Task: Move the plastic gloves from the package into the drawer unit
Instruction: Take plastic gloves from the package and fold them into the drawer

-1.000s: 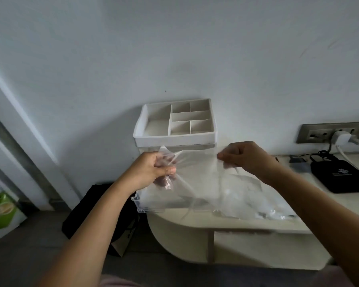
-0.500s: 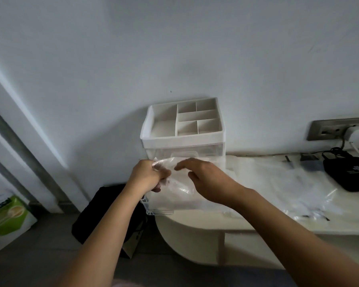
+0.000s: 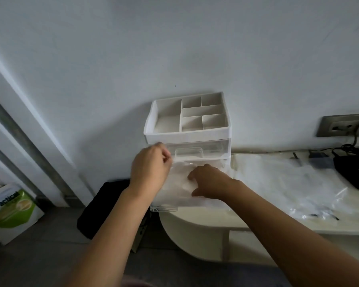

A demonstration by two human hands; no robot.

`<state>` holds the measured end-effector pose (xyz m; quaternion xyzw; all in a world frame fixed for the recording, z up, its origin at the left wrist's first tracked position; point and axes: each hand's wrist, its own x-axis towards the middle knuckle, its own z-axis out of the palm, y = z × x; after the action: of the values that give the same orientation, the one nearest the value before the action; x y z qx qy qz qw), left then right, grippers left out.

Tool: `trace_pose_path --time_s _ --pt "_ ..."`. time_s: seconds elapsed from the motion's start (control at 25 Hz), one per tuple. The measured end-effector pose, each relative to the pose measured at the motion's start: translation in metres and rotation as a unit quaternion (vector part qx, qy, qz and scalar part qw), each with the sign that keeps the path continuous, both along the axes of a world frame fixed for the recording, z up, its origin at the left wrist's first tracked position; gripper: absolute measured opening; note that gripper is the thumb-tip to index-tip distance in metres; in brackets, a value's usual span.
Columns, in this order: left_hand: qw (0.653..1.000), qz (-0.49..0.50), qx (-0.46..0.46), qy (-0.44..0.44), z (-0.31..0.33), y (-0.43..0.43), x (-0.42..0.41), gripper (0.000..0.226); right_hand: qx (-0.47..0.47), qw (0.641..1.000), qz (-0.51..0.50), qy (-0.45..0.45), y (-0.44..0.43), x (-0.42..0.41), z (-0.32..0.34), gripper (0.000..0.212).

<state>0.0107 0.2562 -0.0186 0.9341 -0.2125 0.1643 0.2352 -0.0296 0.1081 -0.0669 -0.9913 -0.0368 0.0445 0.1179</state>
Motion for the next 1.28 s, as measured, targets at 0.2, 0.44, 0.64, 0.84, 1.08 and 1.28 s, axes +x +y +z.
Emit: trace_pose_path --time_s 0.2,0.44,0.64,0.84,1.08,1.28 --pt "0.965 -0.126 0.140 0.184 -0.043 -0.028 0.006 0.038 -0.017 1.000 0.010 -0.018 -0.004 0.004 -0.006 0.031" --pt "0.912 -0.066 0.219 0.342 -0.069 -0.035 0.038 0.075 0.045 0.988 -0.090 0.120 -0.011 0.015 -0.018 0.086" --pt "0.906 -0.071 0.241 0.341 -0.059 -0.033 0.036 0.085 -0.003 0.989 -0.063 0.134 -0.011 0.022 -0.011 0.080" --pt "0.921 -0.091 0.215 0.313 -0.047 -0.032 0.022 0.065 0.080 0.995 0.005 0.052 -0.029 -0.019 0.031 0.055" --pt "0.964 -0.051 0.110 0.236 -0.029 -0.027 0.004 0.048 0.077 0.994 -0.057 -0.045 -0.112 -0.067 0.071 0.018" --pt "0.990 -0.128 -0.013 0.054 -0.013 -0.071 -0.035 0.045 0.015 0.967 -0.253 0.005 -0.214 -0.096 0.030 0.040"
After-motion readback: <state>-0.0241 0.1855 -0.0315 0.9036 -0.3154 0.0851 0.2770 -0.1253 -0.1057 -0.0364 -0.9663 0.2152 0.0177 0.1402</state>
